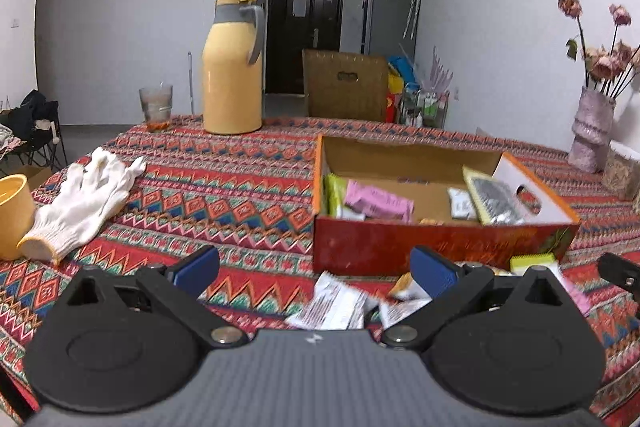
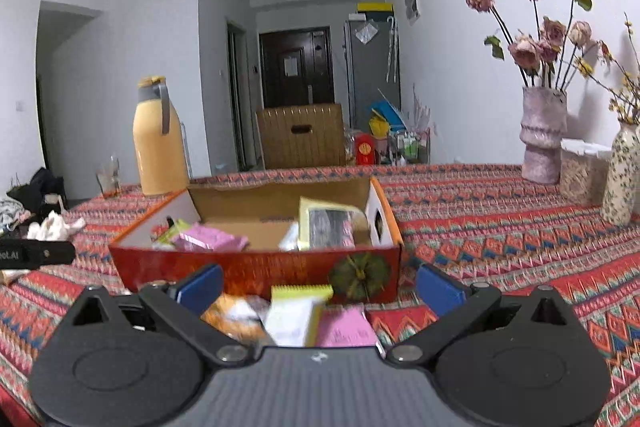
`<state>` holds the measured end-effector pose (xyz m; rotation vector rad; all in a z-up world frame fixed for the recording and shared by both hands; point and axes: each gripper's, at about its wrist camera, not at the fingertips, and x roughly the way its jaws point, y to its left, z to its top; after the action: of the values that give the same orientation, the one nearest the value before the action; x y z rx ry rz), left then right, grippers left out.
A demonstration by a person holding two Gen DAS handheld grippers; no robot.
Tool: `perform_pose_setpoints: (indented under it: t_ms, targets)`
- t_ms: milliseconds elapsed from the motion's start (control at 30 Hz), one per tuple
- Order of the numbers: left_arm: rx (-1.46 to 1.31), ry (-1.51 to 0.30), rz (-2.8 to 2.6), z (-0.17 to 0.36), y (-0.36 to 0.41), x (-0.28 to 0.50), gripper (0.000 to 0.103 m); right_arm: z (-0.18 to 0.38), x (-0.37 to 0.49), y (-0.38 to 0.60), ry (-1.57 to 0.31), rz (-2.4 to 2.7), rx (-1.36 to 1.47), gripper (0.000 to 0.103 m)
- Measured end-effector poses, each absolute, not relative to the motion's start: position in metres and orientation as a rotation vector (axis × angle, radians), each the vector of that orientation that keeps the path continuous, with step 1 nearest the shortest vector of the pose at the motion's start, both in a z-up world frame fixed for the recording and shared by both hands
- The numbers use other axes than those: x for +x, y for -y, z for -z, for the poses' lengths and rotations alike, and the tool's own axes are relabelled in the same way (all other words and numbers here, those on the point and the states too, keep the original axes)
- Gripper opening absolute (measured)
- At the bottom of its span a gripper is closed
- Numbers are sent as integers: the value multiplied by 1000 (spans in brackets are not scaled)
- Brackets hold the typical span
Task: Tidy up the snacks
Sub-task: 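Move both grippers back over the snack pile, then grasp a green bar with the right gripper while the left gripper approaches a cracker packet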
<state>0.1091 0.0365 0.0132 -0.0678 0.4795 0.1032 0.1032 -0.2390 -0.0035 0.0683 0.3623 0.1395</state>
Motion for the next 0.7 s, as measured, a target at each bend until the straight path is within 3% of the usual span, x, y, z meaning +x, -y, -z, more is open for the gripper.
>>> perform_pose_setpoints:
  t_ms: [700]
  targets:
    - [-90,-494,-85,9,-40,95,103,33,99,234,-487,-134,60,103]
